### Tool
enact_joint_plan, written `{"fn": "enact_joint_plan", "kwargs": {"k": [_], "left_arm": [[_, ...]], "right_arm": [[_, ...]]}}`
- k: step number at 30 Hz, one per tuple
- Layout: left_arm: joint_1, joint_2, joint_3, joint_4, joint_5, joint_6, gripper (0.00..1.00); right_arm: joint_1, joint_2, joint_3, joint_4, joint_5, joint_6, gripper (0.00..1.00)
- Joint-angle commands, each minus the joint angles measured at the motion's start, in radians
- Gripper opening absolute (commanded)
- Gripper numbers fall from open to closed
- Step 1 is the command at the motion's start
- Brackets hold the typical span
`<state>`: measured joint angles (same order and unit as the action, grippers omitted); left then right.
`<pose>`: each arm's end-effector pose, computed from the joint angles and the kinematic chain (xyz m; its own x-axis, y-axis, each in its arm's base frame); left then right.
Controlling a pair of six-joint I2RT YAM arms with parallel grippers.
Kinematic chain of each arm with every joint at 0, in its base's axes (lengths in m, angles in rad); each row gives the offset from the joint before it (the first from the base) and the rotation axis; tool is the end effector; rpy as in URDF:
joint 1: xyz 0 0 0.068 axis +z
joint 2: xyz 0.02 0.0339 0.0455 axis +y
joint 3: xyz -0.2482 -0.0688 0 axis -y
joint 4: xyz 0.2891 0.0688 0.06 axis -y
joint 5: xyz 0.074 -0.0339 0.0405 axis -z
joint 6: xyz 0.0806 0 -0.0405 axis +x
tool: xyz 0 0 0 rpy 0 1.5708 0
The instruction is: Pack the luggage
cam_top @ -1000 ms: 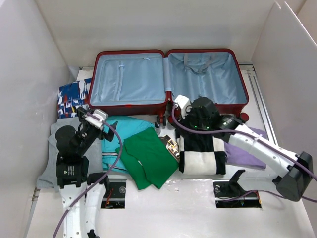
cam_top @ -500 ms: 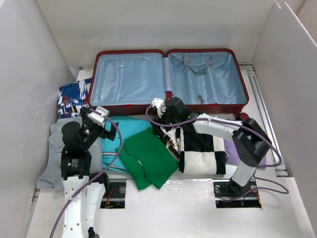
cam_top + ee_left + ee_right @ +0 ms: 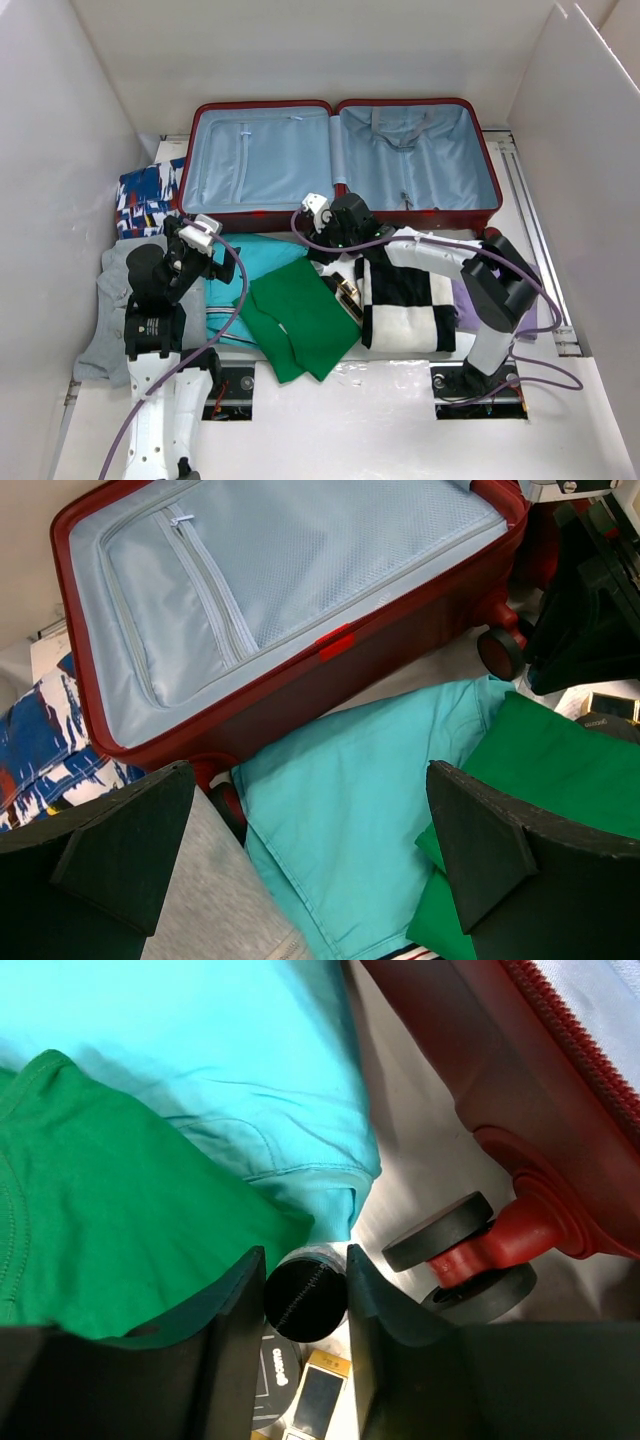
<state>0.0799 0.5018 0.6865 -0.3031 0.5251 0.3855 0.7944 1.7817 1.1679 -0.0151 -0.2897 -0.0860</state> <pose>0.2208 -0.0229 0.3280 0.0515 0.3305 -0.9424 0.4401 0.8396 0.3185 0.3095 0.3480 0.1498 -0.3380 -0.4617 -0.8201 -0.8779 0.4688 0.0980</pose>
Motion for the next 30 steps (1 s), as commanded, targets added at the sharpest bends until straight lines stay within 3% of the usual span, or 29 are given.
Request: {"fn": "enact_joint_plan", "kwargs": {"k": [1, 2, 3, 4, 21, 26, 30], "left_arm": [[-0.003, -0.003, -0.007, 0.045, 0.001, 0.010, 1.00], [-0.003, -0.003, -0.007, 0.045, 0.001, 0.010, 1.00], [-0.003, -0.003, -0.007, 0.045, 0.001, 0.010, 1.00], [-0.003, -0.003, -0.007, 0.045, 0.001, 0.010, 1.00], [-0.003, -0.003, -0.007, 0.084, 0.019, 0.001, 1.00], [-0.003, 0.006, -0.007, 0.084, 0.019, 0.001, 1.00], [-0.003, 0.026, -0.016, 0.093, 0.019, -0.008, 1.00]], "right_arm": [[0.005, -0.017, 0.010, 0.060, -0.039, 0.017, 0.29], [0.005, -0.018, 0.010, 0.060, -0.039, 0.017, 0.23], [0.005, -0.027, 0.010, 0.043, -0.039, 0.017, 0.09], [0.005, -0.027, 0.010, 0.032, -0.048, 0.017, 0.00], [-0.014, -0.272, 0.271, -0.272, 0.130, 0.037, 0.00], [-0.160, -0.271, 0.404, -0.361, 0.165, 0.046, 0.00], [-0.280, -0.145, 0.553, -0.474, 0.213, 0.046, 0.00]]}}
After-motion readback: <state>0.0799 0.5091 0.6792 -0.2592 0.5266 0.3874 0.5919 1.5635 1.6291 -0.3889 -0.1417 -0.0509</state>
